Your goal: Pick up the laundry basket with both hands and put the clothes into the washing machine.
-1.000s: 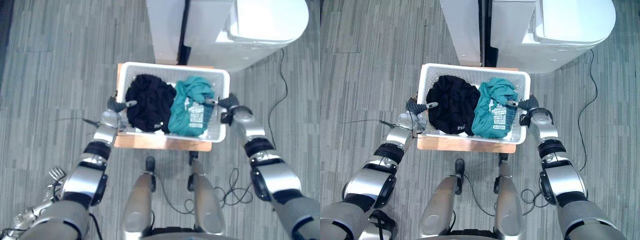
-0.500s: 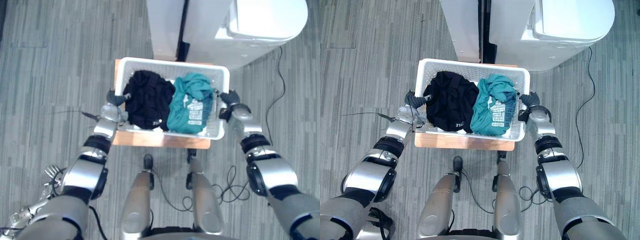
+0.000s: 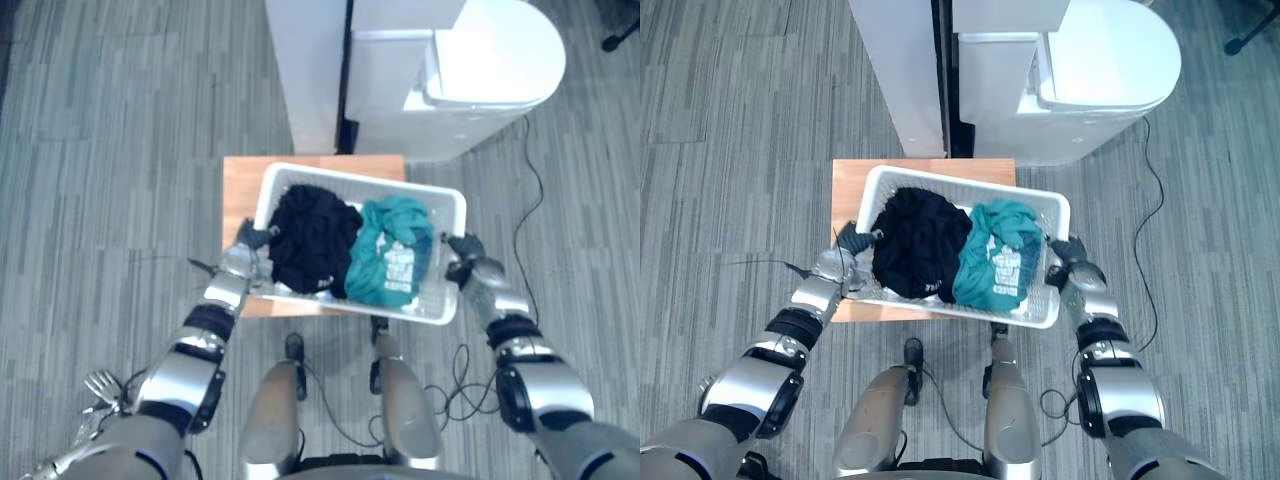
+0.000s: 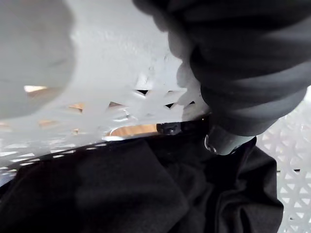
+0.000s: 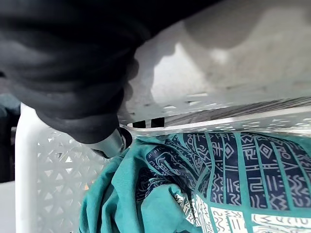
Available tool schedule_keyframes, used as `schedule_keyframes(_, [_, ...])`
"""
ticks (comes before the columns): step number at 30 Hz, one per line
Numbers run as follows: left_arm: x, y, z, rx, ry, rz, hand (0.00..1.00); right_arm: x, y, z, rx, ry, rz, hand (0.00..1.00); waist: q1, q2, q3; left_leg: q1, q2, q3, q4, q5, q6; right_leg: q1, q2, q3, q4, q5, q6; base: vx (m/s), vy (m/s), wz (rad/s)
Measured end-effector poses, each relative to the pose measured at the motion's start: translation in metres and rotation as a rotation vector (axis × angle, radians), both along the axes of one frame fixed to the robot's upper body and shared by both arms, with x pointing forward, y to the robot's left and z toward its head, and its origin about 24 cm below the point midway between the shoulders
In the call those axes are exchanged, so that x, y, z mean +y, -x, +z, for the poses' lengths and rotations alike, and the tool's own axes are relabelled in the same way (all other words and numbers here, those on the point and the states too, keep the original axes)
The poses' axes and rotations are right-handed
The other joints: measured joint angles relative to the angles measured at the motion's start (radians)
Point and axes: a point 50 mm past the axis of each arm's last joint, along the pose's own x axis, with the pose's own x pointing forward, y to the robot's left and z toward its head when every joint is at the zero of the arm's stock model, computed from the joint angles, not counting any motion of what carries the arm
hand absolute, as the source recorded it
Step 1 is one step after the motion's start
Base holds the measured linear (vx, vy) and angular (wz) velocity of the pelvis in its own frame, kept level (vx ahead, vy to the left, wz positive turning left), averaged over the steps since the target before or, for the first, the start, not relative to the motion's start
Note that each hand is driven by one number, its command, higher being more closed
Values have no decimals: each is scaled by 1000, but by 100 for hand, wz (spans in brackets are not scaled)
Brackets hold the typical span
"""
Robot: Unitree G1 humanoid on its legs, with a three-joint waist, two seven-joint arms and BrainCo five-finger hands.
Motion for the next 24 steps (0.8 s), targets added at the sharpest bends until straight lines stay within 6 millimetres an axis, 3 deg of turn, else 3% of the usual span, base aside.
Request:
schedule_keyframes(2, [-8, 14, -15, 32, 22, -42, 100, -10, 21, -20, 49, -26, -18, 100, -2, 4, -11, 52, 0, 13, -27, 1, 0, 33, 2, 3, -6, 0, 0, 85, 36, -15])
schedule_keyframes(4, [-12, 42, -42, 88, 77, -70, 100, -17, 55, -46, 99, -35, -23, 100, -11, 6, -101, 69, -1, 31, -65, 1, 1, 34, 4, 19, -34, 0, 0, 111, 19, -27])
schedule_keyframes(9, [-28, 86, -72, 158, 230, -108, 100, -37, 105, -69, 147, -59, -71, 100, -11, 45, -191, 168, 3, 47, -121, 1, 1, 99, 12, 30, -44, -8, -5, 93, 7, -17])
schedule_keyframes(15, [-19, 140, -111, 303, 311, -34, 100, -29, 148, -99, 270, -103, -69, 100, -8, 74, -318, 263, 21, 31, -184, -4, -7, 185, 22, 20, -45, -64, -8, 16, -26, 5])
schedule_keyframes(18, [-18, 156, -121, 347, 338, 2, 100, -28, 156, -105, 302, -95, -57, 100, -4, 87, -333, 286, 29, 2, -194, 3, -21, 219, 27, -7, -45, -75, -9, 26, -44, 28])
schedule_keyframes(21, [-15, 164, -126, 368, 345, 15, 100, -25, 158, -108, 320, -91, -48, 100, 9, 84, -339, 302, 49, -42, -169, 4, -26, 266, 49, -51, -37, -92, -23, 25, -61, 38])
schedule_keyframes(24, [-15, 165, -127, 373, 331, 11, 100, -25, 161, -111, 337, -95, -51, 100, 19, 84, -343, 280, 66, -90, -122, 2, -35, 244, 60, -96, 62, -150, -36, 12, -75, 45])
